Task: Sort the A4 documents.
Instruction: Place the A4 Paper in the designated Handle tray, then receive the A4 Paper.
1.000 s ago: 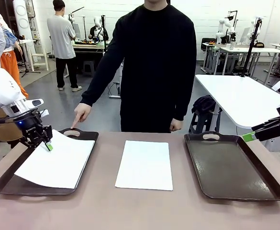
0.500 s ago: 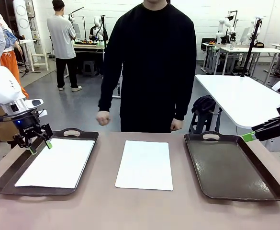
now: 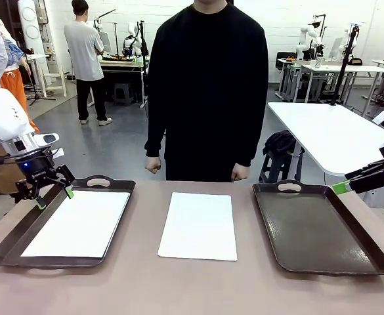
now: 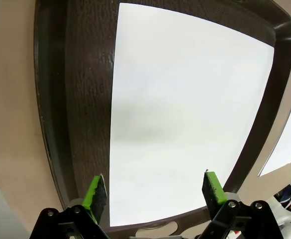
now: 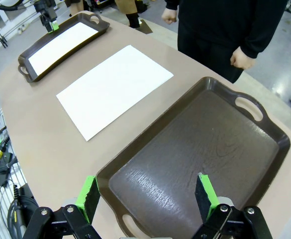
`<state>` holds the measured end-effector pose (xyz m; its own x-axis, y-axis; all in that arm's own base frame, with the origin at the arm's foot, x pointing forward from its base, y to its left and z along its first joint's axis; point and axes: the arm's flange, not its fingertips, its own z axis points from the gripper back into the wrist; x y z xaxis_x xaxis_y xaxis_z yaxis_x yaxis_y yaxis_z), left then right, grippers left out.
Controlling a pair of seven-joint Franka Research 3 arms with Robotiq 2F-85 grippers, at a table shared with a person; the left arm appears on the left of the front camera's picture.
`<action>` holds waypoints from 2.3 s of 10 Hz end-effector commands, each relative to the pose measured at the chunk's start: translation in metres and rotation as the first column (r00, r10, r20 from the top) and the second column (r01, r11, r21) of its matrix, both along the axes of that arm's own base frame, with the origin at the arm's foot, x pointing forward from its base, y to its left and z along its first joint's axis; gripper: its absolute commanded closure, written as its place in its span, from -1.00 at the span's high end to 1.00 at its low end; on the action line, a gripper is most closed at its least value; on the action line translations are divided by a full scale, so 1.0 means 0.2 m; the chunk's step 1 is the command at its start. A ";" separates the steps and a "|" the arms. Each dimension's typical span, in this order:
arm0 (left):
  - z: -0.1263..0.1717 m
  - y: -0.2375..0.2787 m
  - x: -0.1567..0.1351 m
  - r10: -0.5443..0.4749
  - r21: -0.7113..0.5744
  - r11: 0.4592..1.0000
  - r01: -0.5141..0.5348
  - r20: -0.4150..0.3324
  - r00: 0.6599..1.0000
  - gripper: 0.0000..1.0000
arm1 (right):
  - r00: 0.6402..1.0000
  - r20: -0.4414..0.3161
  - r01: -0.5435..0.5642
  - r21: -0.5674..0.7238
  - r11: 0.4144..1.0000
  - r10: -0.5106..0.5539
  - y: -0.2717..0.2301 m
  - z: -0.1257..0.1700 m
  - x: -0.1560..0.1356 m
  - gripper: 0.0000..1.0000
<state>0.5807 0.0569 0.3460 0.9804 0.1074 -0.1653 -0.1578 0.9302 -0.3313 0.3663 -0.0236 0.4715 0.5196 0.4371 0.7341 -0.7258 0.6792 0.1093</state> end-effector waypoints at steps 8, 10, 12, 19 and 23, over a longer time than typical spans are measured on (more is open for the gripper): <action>-0.01 0.00 0.00 -0.022 -0.003 1.000 0.022 0.003 1.000 1.00 | 1.000 0.009 -0.016 0.017 1.000 0.015 0.00 -0.01 0.02 1.00; -0.01 0.00 0.00 -0.022 -0.003 1.000 0.022 0.003 1.000 1.00 | 1.000 0.009 -0.016 0.017 1.000 0.015 0.00 -0.01 0.02 1.00; -0.01 0.00 0.00 -0.022 -0.003 1.000 0.022 0.003 1.000 1.00 | 1.000 0.009 -0.016 0.017 1.000 0.015 0.00 -0.01 0.02 1.00; 0.40 -0.31 -0.02 -0.192 0.194 0.971 0.137 0.304 0.933 1.00 | 1.000 0.009 -0.016 0.017 1.000 0.015 0.00 -0.01 0.02 1.00; 0.61 -0.33 -0.34 -0.271 0.138 0.963 0.233 0.523 0.808 1.00 | 1.000 0.009 -0.016 0.017 1.000 0.015 0.00 -0.01 0.02 1.00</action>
<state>0.5396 -0.0123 0.4771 0.9357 -0.0968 0.3392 0.1737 0.9634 -0.2043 0.3664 -0.0235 0.4713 0.5201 0.4378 0.7334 -0.7257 0.6793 0.1092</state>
